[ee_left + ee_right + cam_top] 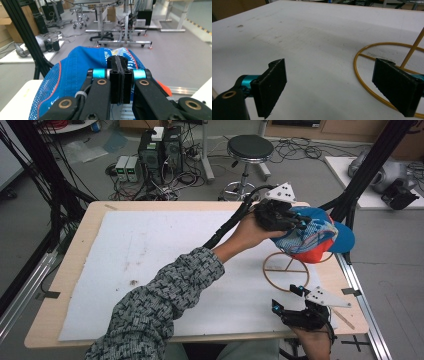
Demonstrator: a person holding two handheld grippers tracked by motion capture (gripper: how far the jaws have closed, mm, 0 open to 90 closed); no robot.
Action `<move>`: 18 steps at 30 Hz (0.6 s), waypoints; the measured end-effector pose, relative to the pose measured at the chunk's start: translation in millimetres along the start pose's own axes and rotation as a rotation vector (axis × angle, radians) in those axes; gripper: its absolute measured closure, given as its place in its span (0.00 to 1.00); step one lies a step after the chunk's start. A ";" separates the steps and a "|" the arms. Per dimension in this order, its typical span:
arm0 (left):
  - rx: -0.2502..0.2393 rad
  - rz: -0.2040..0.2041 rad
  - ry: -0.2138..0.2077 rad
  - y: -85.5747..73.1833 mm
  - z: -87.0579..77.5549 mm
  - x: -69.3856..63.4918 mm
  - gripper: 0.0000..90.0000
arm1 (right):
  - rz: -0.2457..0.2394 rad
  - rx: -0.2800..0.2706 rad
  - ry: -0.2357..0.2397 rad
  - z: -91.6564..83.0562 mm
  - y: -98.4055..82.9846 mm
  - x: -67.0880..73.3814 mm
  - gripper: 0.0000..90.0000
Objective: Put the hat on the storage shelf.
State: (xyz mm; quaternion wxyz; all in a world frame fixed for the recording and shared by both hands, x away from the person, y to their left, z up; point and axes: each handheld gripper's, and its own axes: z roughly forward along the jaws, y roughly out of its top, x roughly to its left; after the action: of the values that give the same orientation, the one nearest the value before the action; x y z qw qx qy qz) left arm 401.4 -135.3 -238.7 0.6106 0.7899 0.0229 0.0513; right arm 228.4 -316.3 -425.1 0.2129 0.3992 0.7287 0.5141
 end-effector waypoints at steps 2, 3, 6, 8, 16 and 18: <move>-0.002 -0.002 0.000 -1.4 1.0 0.9 0.99 | -0.001 0.000 0.000 0.1 0.0 0.1 0.13; -0.002 -0.004 0.000 -2.5 1.7 1.5 0.99 | -0.001 0.000 0.000 0.1 0.0 0.1 0.13; -0.027 -0.014 -0.006 -6.3 1.5 3.3 0.94 | 0.003 -0.001 -0.004 -0.4 -0.2 -0.6 0.13; -0.035 -0.015 -0.011 -8.5 0.3 5.7 0.89 | 0.000 -0.002 -0.004 -0.5 -0.3 -1.0 0.13; -0.054 -0.025 -0.017 -9.8 -6.7 10.8 0.78 | -0.002 -0.002 0.000 0.3 0.0 -0.3 0.13; -0.057 -0.023 -0.012 -9.2 -10.0 11.3 0.75 | -0.002 -0.002 -0.001 0.4 -0.2 -0.5 0.13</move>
State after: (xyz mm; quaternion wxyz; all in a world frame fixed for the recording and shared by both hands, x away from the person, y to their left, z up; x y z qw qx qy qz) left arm 411.8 -122.2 -244.4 0.6336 0.7721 0.0269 0.0404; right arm 229.0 -316.5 -425.5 0.2142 0.3986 0.7283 0.5145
